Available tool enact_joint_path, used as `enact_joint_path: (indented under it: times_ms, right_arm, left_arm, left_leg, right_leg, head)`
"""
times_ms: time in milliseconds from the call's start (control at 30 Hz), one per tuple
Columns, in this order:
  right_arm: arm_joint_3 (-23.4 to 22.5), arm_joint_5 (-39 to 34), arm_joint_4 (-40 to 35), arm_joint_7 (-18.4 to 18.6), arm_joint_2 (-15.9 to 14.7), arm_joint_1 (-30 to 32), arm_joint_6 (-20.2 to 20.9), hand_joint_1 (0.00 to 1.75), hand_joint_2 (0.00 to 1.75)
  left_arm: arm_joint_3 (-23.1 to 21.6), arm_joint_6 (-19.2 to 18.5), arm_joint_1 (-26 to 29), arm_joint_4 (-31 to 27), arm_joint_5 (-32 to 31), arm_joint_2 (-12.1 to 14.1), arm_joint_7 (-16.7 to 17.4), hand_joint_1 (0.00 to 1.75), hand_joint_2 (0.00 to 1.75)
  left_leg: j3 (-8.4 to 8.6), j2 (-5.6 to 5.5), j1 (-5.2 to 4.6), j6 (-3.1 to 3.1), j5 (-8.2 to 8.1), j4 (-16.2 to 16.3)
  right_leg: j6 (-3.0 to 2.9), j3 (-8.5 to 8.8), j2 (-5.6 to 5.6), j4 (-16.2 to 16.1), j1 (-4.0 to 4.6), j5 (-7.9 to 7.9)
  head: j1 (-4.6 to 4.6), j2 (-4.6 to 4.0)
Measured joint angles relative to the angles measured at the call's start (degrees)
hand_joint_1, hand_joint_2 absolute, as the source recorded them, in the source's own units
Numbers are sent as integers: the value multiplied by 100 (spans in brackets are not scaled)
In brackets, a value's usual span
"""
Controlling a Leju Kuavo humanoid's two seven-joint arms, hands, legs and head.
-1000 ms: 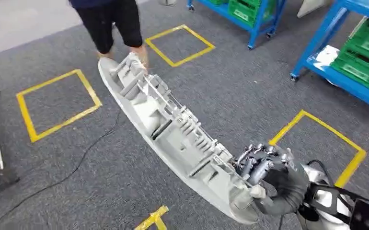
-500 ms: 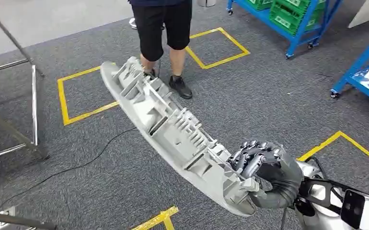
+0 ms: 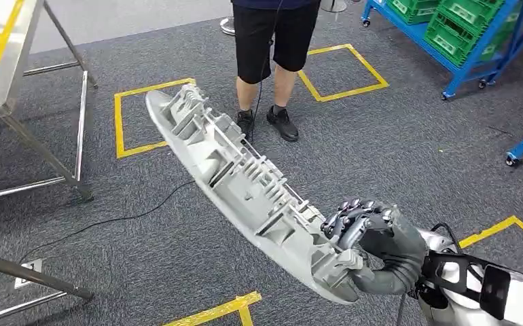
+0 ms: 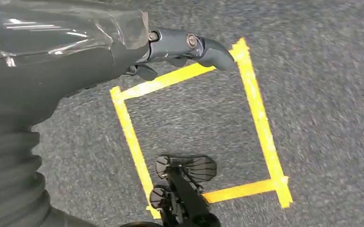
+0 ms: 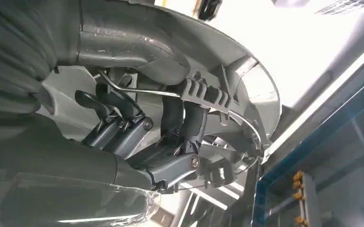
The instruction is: Take the parts from the cabinet and place them on the table.
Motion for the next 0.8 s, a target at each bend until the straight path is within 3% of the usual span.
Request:
enact_joint_path:
  times_ms: [133,167,200,233,267,300,333,367,400,433,467,500,533,567,600,667,700,733,800]
  right_arm:
    - [2,-4,-4,0,0,3,2,175,175]
    - [5,-7,-11,0,-2,5,5,175,175]
    - [7,-11,-20,4,-4,2,9,175,175]
    - [17,-16,-13,7,-13,-5,20,175,175]
    - [26,-35,-24,7,-15,-5,33,175,175]
    - [33,-53,-22,2,-17,-4,35,175,175]
    - [64,-46,-13,15,-39,17,37,175,175]
    - [114,-48,-13,13,-46,9,61,175,175]
    - [168,-48,-13,13,-50,-4,79,175,175]
    - [212,-48,-16,15,-57,-25,112,175,175]
    - [238,-46,-9,22,-59,-64,114,175,175]
    - [269,-48,-5,31,-55,-111,114,175,175]
    - [297,-42,-5,48,-52,-153,112,175,175]
    - [317,-37,-5,57,-42,-154,105,175,175]
    - [341,-40,-5,63,-42,-153,103,175,175]
    - [380,-37,4,77,-39,-157,92,175,175]
    - [398,-42,13,74,-39,-161,75,175,175]
    - [415,-42,15,74,-39,-166,53,175,175]
    - [439,-48,15,74,-39,-188,37,175,175]
  left_arm:
    - [5,0,0,-2,2,0,-2,0,175]
    - [14,0,3,-7,4,-2,-7,0,175]
    - [16,0,13,-4,4,-9,-7,0,175]
    - [22,-2,14,-4,21,-26,-17,0,175]
    - [35,-4,3,-7,50,-26,-26,0,175]
    - [40,-4,-6,-7,57,-26,-26,0,175]
    - [46,17,-30,-9,122,-39,-26,0,175]
    - [51,42,-2,-9,175,-52,-24,0,175]
    - [53,55,13,-9,181,-57,-24,0,175]
    - [57,61,39,-11,188,-61,-24,0,175]
    - [55,70,70,-11,210,-63,-28,0,175]
    - [55,79,77,-13,245,-66,-33,0,175]
    - [53,87,85,-18,275,-72,-37,0,175]
    - [51,92,72,-20,289,-72,-37,0,175]
    - [46,98,42,-20,289,-70,-35,0,175]
    - [44,114,17,-20,289,-70,-35,0,175]
    - [44,120,27,-18,286,-79,-35,0,175]
    - [44,122,42,-15,286,-85,-31,0,175]
    - [48,122,47,-18,286,-85,-29,0,175]
  left_leg:
    - [81,-20,11,4,22,-26]
    - [123,-60,82,17,67,-85]
    - [139,-66,94,6,74,-97]
    - [158,-102,60,12,74,-110]
    - [187,-140,80,54,101,-140]
    - [184,-162,76,60,103,-140]
    - [176,-376,82,65,102,-140]
    - [186,-614,93,57,96,-134]
    - [168,-916,137,-40,35,-38]
    - [70,-1060,131,-129,24,15]
    - [51,-1115,150,-161,39,-9]
    - [39,-1160,153,-190,24,4]
    - [23,-849,133,-217,-21,97]
    - [-108,-547,116,-242,-150,311]
    - [-314,-381,131,-261,-353,717]
    - [-805,-288,159,-277,-686,1630]
    - [-931,-286,166,-275,-693,1825]
    - [-917,-282,168,-268,-587,1749]
    - [-488,-202,161,-225,-113,876]
  right_leg:
    - [6,-11,0,2,12,-12]
    - [9,-56,37,32,1,-32]
    - [14,-33,98,54,-23,-36]
    - [23,-29,251,99,-32,-51]
    - [8,-142,545,331,-43,-151]
    - [-2,-210,613,475,-47,-209]
    - [-25,-736,809,1436,-86,-543]
    - [86,-916,825,1607,-122,-466]
    - [303,-248,1188,65,-251,195]
    - [115,-252,1214,106,-192,193]
    - [82,-249,1163,115,-168,190]
    - [45,-232,1101,87,-211,204]
    - [15,-214,1031,71,-214,207]
    - [-28,-197,963,70,-199,182]
    - [-57,-181,883,71,-172,164]
    - [-91,-172,705,72,-134,138]
    - [-102,-169,628,72,-119,129]
    - [-112,-162,558,72,-106,118]
    - [-113,-129,414,72,-77,87]
  head:
    - [0,0]
    - [4,2]
    - [9,2]
    - [24,0]
    - [22,-2]
    - [22,0]
    - [55,0]
    - [57,0]
    - [68,0]
    - [63,0]
    - [70,0]
    - [68,0]
    - [63,0]
    - [11,0]
    - [11,0]
    - [9,0]
    - [9,0]
    - [9,0]
    - [11,0]
